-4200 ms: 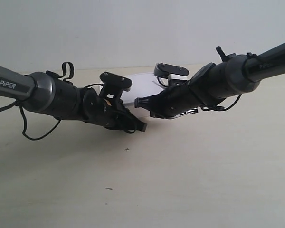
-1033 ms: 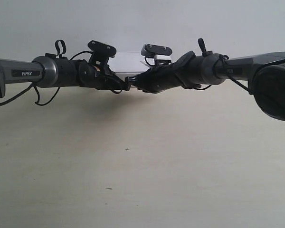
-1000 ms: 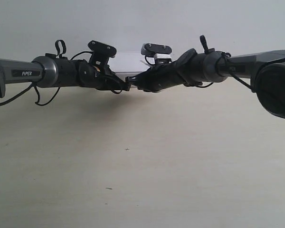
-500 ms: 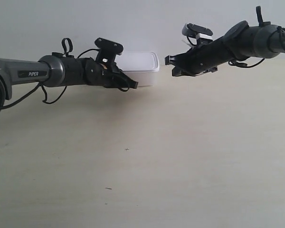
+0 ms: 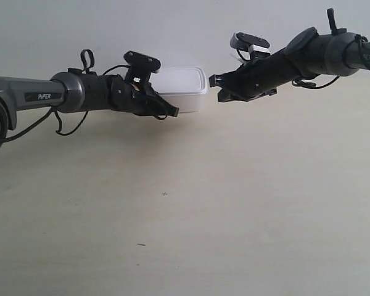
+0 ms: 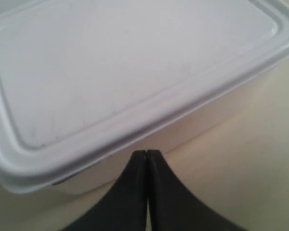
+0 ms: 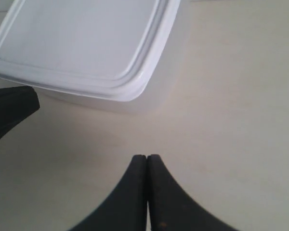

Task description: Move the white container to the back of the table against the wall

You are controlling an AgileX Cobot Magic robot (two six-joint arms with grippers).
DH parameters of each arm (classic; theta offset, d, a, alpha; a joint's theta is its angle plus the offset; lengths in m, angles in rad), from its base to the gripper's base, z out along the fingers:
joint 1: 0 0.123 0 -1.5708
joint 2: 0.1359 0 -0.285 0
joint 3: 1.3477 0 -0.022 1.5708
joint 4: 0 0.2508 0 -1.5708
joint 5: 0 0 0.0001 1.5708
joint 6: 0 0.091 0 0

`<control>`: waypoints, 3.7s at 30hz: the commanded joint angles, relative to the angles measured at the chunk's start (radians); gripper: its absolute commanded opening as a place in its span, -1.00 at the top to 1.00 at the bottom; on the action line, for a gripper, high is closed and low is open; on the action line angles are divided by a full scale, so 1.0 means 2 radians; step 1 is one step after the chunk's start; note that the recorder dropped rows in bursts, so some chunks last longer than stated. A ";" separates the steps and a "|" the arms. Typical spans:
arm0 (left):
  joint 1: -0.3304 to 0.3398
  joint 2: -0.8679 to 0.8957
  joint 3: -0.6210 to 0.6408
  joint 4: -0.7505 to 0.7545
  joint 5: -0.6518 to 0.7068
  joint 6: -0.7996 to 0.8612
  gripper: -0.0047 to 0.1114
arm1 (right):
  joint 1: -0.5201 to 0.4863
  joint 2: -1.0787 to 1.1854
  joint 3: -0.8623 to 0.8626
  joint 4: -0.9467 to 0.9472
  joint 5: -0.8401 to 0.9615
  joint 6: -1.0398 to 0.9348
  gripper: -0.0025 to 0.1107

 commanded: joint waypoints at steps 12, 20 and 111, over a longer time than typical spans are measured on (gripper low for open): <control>0.025 -0.171 0.176 0.009 0.032 0.051 0.92 | 0.000 -0.019 -0.002 -0.096 0.115 0.045 0.96; 0.041 -0.375 0.374 0.001 -0.087 0.026 0.92 | -0.021 -0.140 0.122 -0.046 0.140 0.022 0.96; 0.269 -1.128 0.953 0.040 -0.146 -0.003 0.92 | -0.124 -1.061 0.922 -0.117 -0.251 -0.022 0.96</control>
